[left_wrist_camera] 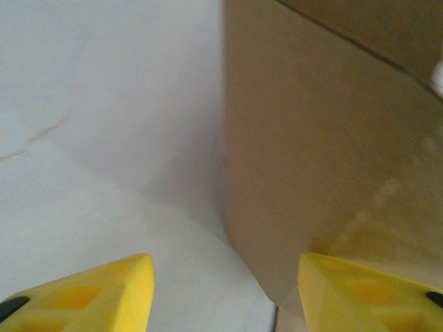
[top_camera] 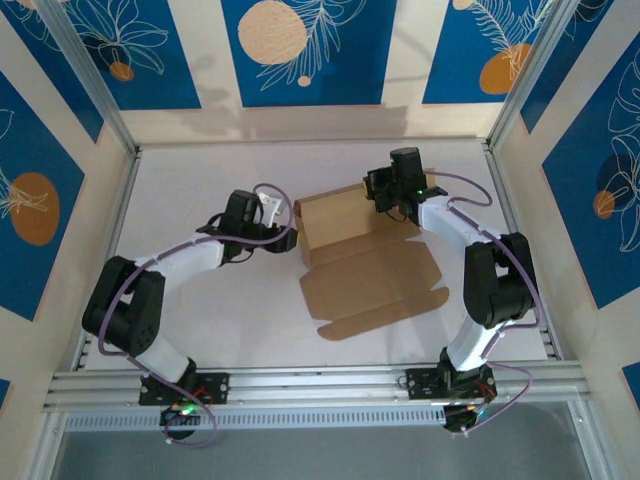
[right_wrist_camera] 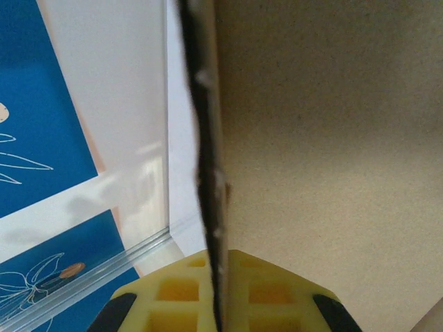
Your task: Fold the paper box
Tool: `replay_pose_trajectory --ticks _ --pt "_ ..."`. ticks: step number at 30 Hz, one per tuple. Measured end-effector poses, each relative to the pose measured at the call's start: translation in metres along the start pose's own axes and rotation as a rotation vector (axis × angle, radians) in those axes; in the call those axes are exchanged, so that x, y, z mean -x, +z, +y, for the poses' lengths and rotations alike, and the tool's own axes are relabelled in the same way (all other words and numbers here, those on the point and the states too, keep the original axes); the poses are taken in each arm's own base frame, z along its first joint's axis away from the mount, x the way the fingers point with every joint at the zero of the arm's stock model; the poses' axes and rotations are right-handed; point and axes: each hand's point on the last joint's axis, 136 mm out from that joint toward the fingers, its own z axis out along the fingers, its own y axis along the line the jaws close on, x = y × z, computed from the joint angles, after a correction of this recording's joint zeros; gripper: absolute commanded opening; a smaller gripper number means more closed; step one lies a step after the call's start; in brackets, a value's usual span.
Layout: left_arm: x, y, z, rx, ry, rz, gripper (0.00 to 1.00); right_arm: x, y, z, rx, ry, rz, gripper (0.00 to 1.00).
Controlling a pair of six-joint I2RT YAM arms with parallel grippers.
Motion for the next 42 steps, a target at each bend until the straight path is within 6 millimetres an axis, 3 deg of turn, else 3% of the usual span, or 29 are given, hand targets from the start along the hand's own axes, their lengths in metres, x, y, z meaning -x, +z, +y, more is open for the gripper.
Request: replay_pose_trajectory --ticks 6,16,25,42 --pt "-0.001 0.002 -0.008 -0.006 0.040 -0.018 0.63 -0.001 0.000 0.001 0.006 -0.001 0.003 0.00" --pt "0.020 0.003 -0.006 0.020 0.093 -0.110 0.67 -0.013 0.003 0.010 0.054 -0.002 0.031 0.00" --pt "0.016 0.020 0.001 0.043 0.147 -0.105 0.66 -0.016 0.003 0.006 0.065 -0.006 0.034 0.00" --pt "0.024 0.022 -0.010 -0.060 0.212 -0.170 0.68 -0.017 -0.001 0.005 0.071 -0.011 0.035 0.00"
